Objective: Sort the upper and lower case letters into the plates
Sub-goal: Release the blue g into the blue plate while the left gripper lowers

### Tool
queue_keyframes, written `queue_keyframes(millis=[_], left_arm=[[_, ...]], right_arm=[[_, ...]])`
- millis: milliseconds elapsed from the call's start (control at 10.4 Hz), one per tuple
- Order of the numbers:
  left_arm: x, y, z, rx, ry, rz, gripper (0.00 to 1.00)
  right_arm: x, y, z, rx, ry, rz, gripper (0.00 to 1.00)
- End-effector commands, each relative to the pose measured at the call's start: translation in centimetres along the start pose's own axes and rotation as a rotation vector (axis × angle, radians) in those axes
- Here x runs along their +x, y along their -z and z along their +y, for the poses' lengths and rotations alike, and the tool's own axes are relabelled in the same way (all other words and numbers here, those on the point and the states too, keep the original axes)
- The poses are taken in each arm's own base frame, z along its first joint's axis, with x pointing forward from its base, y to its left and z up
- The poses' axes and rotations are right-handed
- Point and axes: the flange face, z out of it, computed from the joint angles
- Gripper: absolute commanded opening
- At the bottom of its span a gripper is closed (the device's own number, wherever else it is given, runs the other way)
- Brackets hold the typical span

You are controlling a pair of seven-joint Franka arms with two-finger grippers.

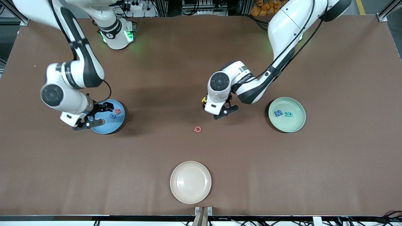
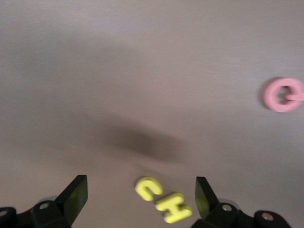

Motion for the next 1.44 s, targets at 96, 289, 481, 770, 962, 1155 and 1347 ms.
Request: queue_keyframes(millis=[96, 289, 481, 770, 962, 1155, 1347], left_arm=[[0.7, 3.4, 3.9, -0.102, -0.072, 0.066, 1.0], [1.1, 2.5, 4.7, -0.163, -0.191, 0.124, 1.0], [2.6, 0.6, 4.7, -0.188, -0.276, 0.173, 1.0], [4.4, -2.4, 5.3, -0.302, -0.302, 0.221, 1.0], [4.9, -3.1, 5.2, -0.284, -0.447, 0.27, 1.0], [4.3, -3.8, 5.5, -0.28, -0.462, 0.267, 1.0], [3.2, -4.6, 6.0, -0.26, -0.481, 0.281, 1.0]], right_arm=[[-1.4, 10.5, 0.6, -0.004, -0.013, 0.007, 1.0], [-1.6, 15.9, 0.9, 0.027, -0.04, 0.008, 1.0], [-2.4, 19.0, 0.6, 0.018, -0.038, 0.064, 1.0], [-3.5, 21.9, -0.5, 0.031, -0.049, 0.112, 1.0], [-3.3, 22.7, -1.4, 0.031, -0.063, 0.13, 1.0], [-3.0, 22.9, -2.8, 0.029, -0.085, 0.131, 1.0], [-3.0, 23.0, -3.1, 0.028, -0.082, 0.131, 1.0]])
